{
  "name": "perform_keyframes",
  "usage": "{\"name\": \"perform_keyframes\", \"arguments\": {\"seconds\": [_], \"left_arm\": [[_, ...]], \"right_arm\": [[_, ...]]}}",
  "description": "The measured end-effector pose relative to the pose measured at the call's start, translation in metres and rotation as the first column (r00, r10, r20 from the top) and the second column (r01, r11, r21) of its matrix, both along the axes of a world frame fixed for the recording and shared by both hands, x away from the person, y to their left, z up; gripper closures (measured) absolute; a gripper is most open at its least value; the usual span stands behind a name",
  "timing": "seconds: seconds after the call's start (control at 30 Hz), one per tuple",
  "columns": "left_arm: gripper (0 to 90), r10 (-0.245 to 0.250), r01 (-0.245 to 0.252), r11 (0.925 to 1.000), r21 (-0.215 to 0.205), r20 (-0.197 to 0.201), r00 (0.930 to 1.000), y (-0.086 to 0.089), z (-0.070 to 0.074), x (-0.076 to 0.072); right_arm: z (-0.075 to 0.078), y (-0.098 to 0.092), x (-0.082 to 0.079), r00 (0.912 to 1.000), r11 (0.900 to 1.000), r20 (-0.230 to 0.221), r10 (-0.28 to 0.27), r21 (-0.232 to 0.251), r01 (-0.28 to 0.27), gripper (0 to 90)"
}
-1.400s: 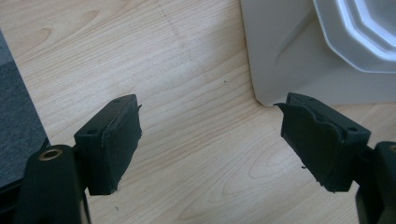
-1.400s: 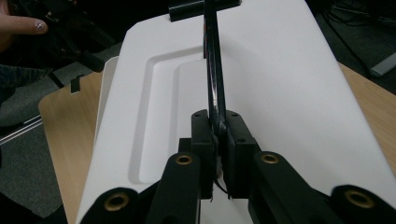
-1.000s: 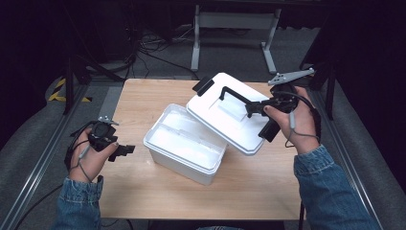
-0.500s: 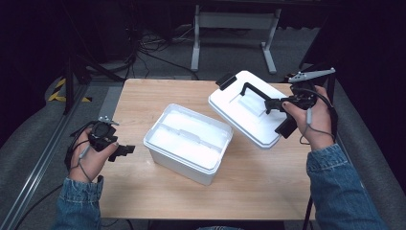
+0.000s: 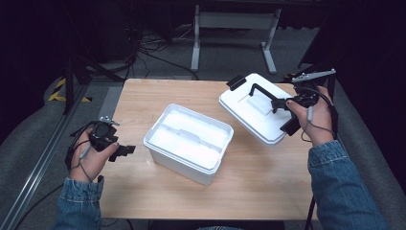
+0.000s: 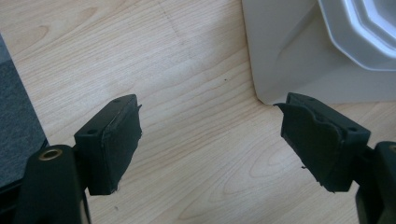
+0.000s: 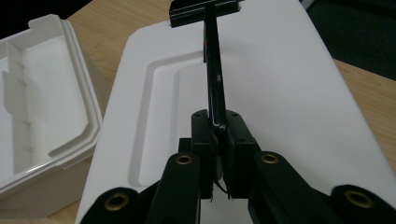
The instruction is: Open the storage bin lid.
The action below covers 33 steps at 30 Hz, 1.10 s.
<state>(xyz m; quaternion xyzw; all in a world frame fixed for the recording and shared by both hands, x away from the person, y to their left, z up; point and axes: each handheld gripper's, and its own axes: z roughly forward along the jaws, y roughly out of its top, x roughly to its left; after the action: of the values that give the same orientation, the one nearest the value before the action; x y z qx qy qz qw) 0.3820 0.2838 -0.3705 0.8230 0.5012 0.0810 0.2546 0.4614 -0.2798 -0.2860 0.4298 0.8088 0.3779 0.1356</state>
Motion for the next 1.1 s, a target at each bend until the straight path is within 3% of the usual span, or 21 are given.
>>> {"name": "perform_keyframes", "arguments": {"seconds": [0.53, 1.1], "left_arm": [[20.9, 0.002, -0.002, 1.0, 0.005, 0.001, 1.0, -0.001, -0.001, 0.001], [21.2, 0.003, -0.003, 1.0, 0.007, 0.01, 0.9999, -0.001, -0.003, 0.002]], "right_arm": [[-0.054, -0.016, 0.018, 0.9964, 0.999, -0.068, -0.051, -0.007, 0.05, 85.4], [-0.094, -0.024, 0.022, 0.9918, 0.997, -0.105, -0.072, -0.007, 0.072, 85.4]]}}
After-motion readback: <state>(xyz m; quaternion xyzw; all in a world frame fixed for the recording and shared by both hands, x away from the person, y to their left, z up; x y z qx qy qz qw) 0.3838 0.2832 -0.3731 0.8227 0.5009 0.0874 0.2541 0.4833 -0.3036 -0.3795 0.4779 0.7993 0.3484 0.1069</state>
